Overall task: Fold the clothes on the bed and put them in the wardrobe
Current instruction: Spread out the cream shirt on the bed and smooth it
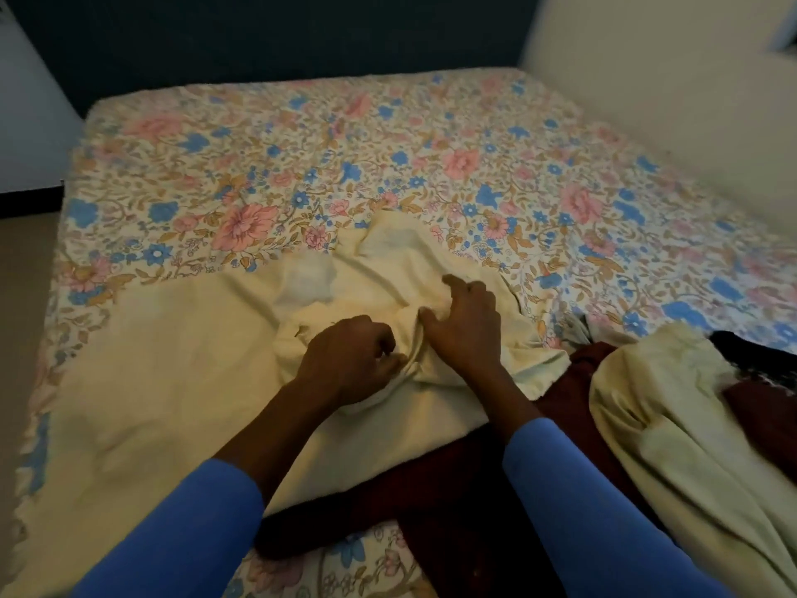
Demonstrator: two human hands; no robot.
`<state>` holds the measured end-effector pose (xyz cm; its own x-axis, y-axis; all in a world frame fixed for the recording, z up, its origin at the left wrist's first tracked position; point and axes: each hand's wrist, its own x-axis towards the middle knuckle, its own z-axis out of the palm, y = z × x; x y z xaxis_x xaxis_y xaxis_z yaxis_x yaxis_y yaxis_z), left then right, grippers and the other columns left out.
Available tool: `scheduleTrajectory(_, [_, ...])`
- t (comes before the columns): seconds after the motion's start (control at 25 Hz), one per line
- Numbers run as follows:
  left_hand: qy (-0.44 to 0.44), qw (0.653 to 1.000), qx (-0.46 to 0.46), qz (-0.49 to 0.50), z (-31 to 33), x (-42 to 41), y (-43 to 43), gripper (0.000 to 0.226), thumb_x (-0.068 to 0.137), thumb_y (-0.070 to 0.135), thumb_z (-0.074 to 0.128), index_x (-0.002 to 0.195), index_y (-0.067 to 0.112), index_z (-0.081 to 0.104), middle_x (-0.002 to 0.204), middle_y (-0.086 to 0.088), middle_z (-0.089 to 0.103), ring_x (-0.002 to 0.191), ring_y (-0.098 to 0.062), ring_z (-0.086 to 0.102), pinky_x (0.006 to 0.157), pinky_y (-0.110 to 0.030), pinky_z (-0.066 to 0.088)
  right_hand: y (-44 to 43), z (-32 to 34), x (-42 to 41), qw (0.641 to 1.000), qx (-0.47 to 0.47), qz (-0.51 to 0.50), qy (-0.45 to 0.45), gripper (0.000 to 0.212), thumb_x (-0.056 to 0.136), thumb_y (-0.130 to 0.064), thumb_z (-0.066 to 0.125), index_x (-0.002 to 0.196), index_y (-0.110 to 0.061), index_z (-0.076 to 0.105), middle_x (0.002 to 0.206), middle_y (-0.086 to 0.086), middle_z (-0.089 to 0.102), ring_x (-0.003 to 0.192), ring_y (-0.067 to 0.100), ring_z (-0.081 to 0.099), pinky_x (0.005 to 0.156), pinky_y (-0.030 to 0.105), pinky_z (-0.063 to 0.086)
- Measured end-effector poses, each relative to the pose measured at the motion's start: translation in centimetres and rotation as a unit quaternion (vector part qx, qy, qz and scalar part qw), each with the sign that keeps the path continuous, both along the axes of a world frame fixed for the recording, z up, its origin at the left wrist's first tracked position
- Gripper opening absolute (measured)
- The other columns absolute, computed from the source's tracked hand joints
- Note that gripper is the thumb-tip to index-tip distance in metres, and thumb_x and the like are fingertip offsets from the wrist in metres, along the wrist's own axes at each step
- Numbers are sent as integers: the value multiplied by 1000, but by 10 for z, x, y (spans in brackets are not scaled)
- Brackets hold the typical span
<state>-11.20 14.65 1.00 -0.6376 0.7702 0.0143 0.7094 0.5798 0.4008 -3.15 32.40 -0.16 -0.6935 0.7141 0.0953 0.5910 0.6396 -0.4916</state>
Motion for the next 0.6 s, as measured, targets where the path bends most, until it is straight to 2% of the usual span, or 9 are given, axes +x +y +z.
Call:
scheduleTrajectory(0.04, [-25,997,63,26,-7,-1,2,31,89,56,59,89,26,69,87,4,65,84,-22,64,72,-33,45,1,-7,-2,995,6,43,87,63,92,-48,63,148,-23,47,135,7,51,126,26,49,101,48,47])
scheduleTrajectory(0.08, [-23,989,132,60,-14,2,4,29,90,51,58,86,24,69,82,5,65,79,-20,63,69,-32,41,4,-19,2,987,-7,104,123,63,95,-47,61,151,-23,44,134,6,52,124,24,51,101,47,48])
scheduleTrajectory(0.16, [26,972,196,128,-6,6,5,27,97,42,61,86,19,69,78,6,63,73,-16,59,67,-29,36,14,-38,12,969,-34,239,55,76,99,-54,54,161,-22,26,152,11,44,140,29,41,113,48,37])
scheduleTrajectory(0.24, [56,975,165,141,26,8,10,28,100,42,61,93,18,71,83,5,65,77,-16,58,70,-29,37,22,-48,27,955,-59,282,-62,86,101,-64,46,166,-24,6,171,9,15,158,28,12,126,48,17])
scheduleTrajectory(0.32, [16,990,94,106,69,7,12,41,97,54,63,94,15,76,89,0,72,83,-20,64,71,-33,45,27,-46,36,962,-84,244,-88,85,102,-66,39,166,-24,2,174,2,3,160,28,-2,128,46,10])
scheduleTrajectory(0.4, [-97,992,-53,58,98,5,8,55,85,64,71,89,10,79,85,-9,74,77,-25,67,65,-37,52,28,-44,33,967,-125,203,-94,84,102,-67,35,166,-23,1,174,-1,1,160,27,-4,127,46,10])
scheduleTrajectory(0.48, [-172,957,-232,24,111,7,-8,42,80,52,83,89,11,78,79,-5,70,67,-19,62,51,-28,51,28,-39,27,962,-151,191,-125,89,100,-69,39,166,-23,-2,174,-1,-3,159,28,-7,127,49,8])
scheduleTrajectory(0.52, [-180,950,-254,22,116,6,-19,32,84,42,83,91,11,77,82,-5,70,68,-16,60,52,-24,49,28,-37,24,958,-150,192,-149,92,99,-68,43,165,-24,-2,173,0,-6,159,29,-9,127,50,7])
scheduleTrajectory(0.6, [-218,966,-128,56,117,-1,-41,25,94,32,75,101,9,76,101,-13,72,82,-15,62,68,-22,52,27,-29,22,951,-172,211,-146,87,100,-63,46,165,-24,3,173,4,-9,158,32,-13,127,53,3])
